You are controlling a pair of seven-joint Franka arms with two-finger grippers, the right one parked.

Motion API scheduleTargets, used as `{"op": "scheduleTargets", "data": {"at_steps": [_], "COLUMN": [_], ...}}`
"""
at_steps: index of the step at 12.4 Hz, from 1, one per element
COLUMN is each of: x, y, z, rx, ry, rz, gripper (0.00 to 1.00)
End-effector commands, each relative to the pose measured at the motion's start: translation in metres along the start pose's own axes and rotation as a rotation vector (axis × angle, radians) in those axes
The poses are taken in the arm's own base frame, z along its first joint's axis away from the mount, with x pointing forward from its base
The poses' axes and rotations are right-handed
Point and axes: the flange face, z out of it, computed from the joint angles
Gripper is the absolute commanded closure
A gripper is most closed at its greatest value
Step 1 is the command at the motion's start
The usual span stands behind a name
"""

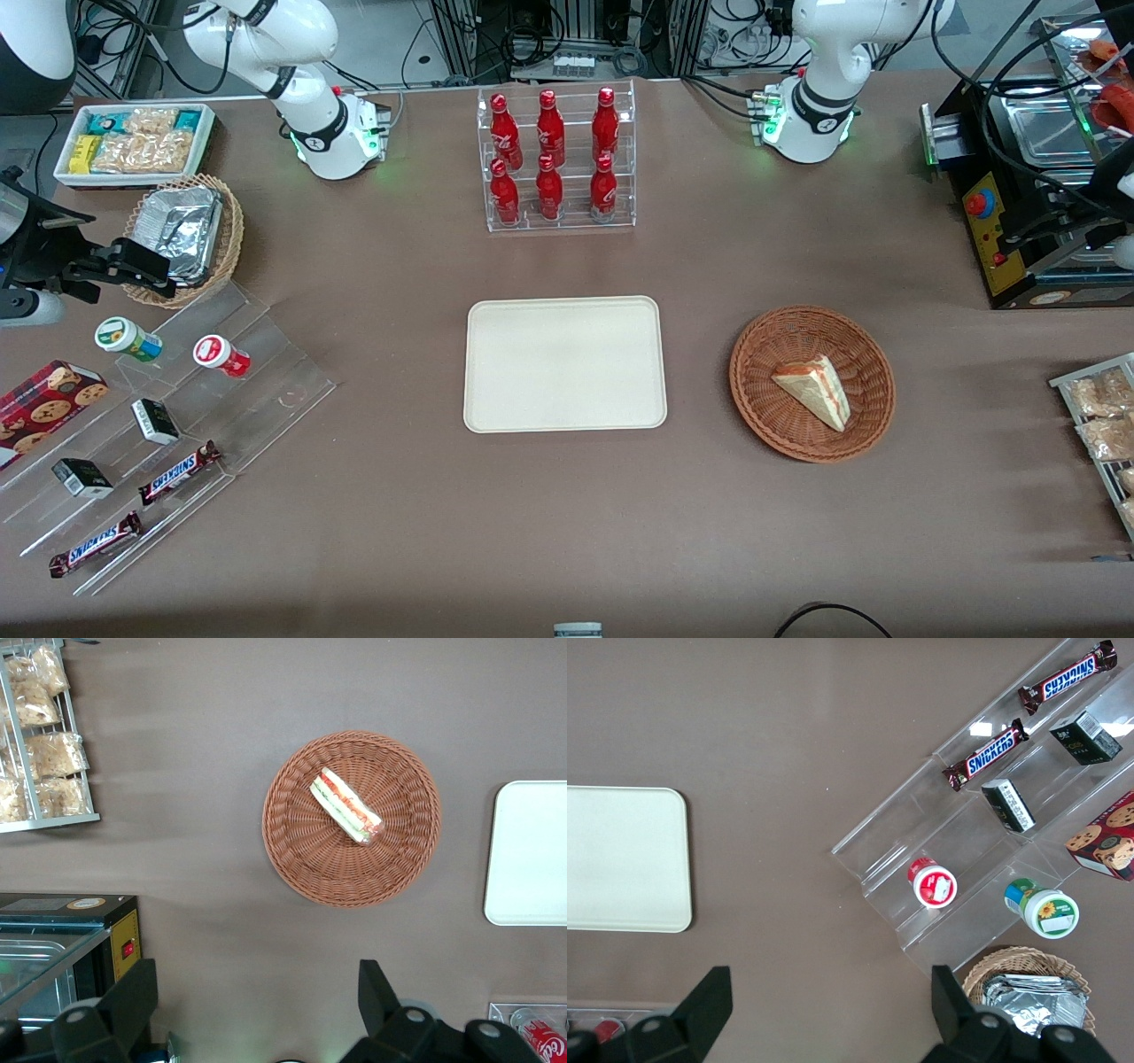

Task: Place sandwich from basket to tray
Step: 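Move the left gripper down over the wrapped sandwich in the wicker basket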

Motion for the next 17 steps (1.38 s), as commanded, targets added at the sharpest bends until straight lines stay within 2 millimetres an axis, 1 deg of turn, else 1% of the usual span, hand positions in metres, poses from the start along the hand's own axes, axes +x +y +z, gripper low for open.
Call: {"op": "scheduleTargets", "data": {"at_steps": [1, 3, 4, 5, 7, 8, 9, 11, 12, 13, 14, 15, 16, 17], "x": [-0.005, -0.001, 0.005, 0.012, 0.032, 0.043, 0.048, 0.057, 0.060, 0.066, 0.073, 0.077, 0.079, 0.079], "y": [0.000, 0.001, 0.003, 0.004, 0.010, 0.015, 0.024, 0.034, 0.048, 0.053, 0.065, 0.083, 0.093, 0.102], "z": [-0.007, 0.004, 0.014, 0.025, 0.066, 0.094, 0.117, 0.159, 0.176, 0.194, 0.210, 0.221, 0.238, 0.248], "rx": [-0.010, 0.001, 0.004, 0.006, 0.020, 0.026, 0.024, 0.015, 0.011, -0.008, -0.019, -0.017, -0.007, -0.007], "ry": [-0.012, -0.030, -0.046, -0.061, -0.124, -0.139, -0.129, -0.088, -0.071, -0.072, -0.072, -0.063, -0.058, -0.041], "rz": [-0.010, -0.011, -0.018, -0.064, -0.228, -0.283, -0.356, -0.579, -0.646, -0.733, -0.804, -0.838, -0.870, -0.882], "gripper": [0.00, 0.00, 0.00, 0.00, 0.00, 0.00, 0.00, 0.00, 0.00, 0.00, 0.00, 0.00, 0.00, 0.00]}}
